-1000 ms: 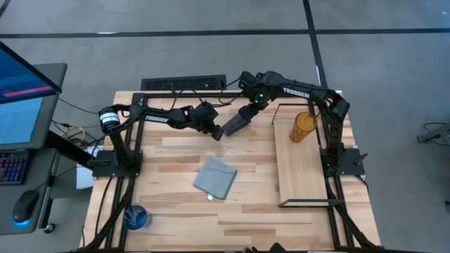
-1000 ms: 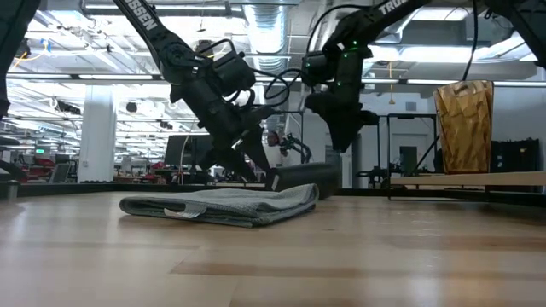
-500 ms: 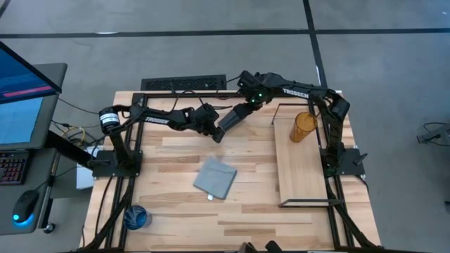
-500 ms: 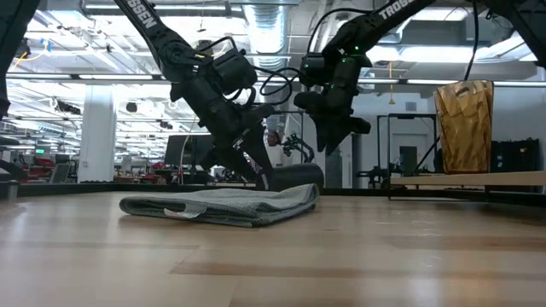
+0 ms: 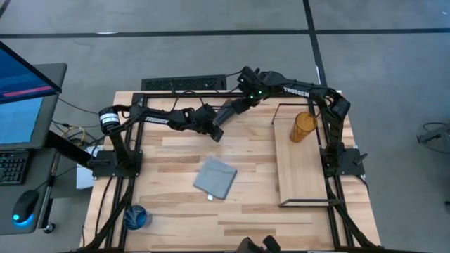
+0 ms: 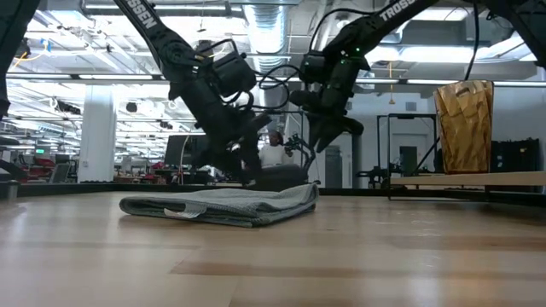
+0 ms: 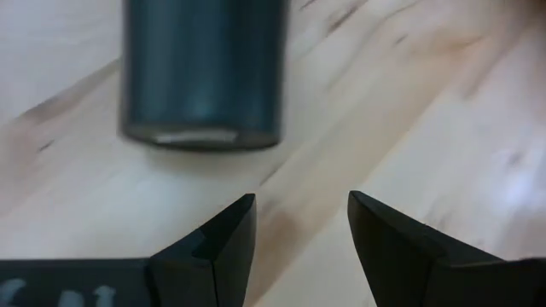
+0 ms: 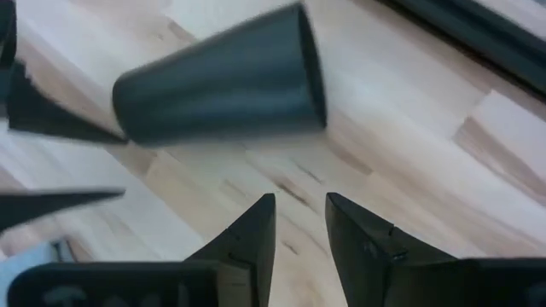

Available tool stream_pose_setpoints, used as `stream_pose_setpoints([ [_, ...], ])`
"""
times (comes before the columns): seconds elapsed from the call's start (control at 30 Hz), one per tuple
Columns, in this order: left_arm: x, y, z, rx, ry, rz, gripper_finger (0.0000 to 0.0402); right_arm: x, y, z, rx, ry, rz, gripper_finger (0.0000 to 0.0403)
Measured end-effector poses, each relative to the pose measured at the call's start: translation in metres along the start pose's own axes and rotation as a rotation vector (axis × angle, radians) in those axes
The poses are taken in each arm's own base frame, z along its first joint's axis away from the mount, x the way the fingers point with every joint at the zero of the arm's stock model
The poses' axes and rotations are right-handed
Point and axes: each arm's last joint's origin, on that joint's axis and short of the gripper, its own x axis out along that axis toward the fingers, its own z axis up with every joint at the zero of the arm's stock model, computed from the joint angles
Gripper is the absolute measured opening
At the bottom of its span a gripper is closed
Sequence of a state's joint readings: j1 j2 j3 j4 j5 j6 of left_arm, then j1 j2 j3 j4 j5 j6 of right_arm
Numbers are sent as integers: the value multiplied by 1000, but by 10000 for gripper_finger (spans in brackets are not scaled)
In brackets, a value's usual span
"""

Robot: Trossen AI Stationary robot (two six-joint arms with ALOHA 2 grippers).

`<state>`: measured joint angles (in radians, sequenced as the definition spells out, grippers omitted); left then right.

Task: Stack small to large cups/mugs on shelf
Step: Put the black cup on the shelf

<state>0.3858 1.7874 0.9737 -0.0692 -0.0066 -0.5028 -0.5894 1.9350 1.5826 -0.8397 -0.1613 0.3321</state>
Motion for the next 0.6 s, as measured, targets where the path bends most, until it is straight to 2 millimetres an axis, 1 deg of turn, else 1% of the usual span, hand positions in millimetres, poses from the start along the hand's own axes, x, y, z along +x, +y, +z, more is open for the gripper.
stream_pose_setpoints([
  [0.1,0,10,-3,4,58,63,178,0,0,0,0,-1,-1,127],
  [0.17,-1,18,-6,-1,82,151,178,0,0,1,-12,-7,0,127],
  [0.27,-2,28,-6,-12,64,268,178,0,0,2,-17,-15,4,127],
  [0.33,-2,31,-1,-27,47,253,178,0,0,2,-20,-18,8,127],
  [0.43,-1,31,5,-53,25,174,178,-1,-1,6,-39,-46,20,127],
  [0.6,-1,31,9,-68,-26,173,178,-3,-3,16,-48,-121,112,127],
])
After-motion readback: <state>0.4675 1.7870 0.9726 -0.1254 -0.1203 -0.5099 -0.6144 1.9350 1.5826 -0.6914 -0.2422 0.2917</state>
